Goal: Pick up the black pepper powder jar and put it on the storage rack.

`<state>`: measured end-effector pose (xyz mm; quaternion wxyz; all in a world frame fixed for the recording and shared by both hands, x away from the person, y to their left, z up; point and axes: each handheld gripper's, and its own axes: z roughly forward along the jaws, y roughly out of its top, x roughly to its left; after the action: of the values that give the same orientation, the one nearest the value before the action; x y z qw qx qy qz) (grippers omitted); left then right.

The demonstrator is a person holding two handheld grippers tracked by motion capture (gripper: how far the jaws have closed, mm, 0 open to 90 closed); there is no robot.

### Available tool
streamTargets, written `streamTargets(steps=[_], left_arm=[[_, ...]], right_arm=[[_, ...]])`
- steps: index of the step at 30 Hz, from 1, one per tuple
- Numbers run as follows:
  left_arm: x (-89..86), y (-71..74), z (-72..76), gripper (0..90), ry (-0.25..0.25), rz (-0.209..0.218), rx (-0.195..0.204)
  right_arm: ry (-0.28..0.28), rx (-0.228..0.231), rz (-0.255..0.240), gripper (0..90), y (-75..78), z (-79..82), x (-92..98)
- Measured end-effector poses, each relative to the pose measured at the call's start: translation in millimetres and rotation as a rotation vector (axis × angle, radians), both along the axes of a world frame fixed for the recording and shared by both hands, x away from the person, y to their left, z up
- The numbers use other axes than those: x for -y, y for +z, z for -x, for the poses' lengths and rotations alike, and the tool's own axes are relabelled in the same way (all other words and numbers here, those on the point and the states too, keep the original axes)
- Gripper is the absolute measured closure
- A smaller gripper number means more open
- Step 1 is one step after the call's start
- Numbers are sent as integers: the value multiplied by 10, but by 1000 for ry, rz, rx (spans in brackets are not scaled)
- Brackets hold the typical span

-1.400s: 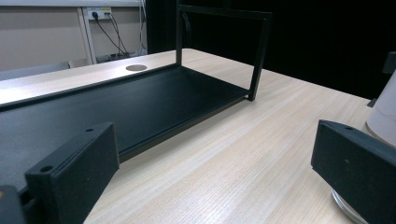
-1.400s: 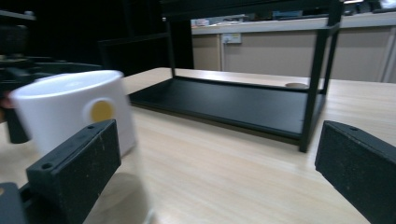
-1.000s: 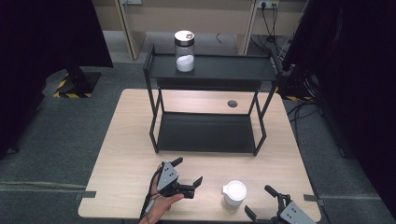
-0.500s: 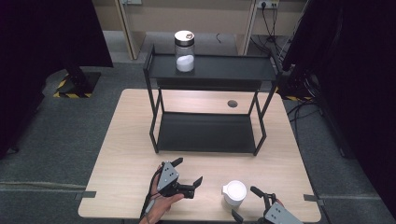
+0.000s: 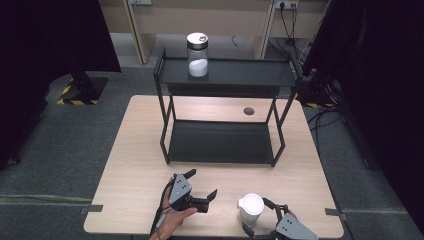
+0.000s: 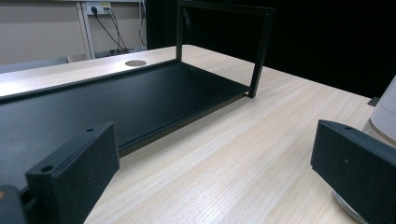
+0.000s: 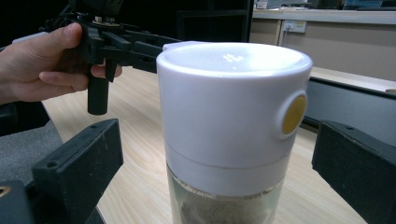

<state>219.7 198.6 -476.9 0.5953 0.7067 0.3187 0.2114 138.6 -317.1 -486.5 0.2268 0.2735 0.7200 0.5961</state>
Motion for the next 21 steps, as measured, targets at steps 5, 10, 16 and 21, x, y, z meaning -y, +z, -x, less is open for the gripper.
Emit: streamTargets(steps=[5, 10, 16, 21], left_arm=[[-2, 2, 3, 5, -1, 0, 2], [-10, 6, 4, 5, 2, 3, 4], [-6, 5, 4, 5, -1, 1, 4], [-12, 5, 3, 5, 2, 4, 3]], right_arm=[[2, -8, 3, 70, -6, -47, -39], [-2, -15, -2, 141, -10, -77, -43], [8, -16, 18, 197, -5, -99, -64], [-5, -22, 31, 282, 1, -114, -81]])
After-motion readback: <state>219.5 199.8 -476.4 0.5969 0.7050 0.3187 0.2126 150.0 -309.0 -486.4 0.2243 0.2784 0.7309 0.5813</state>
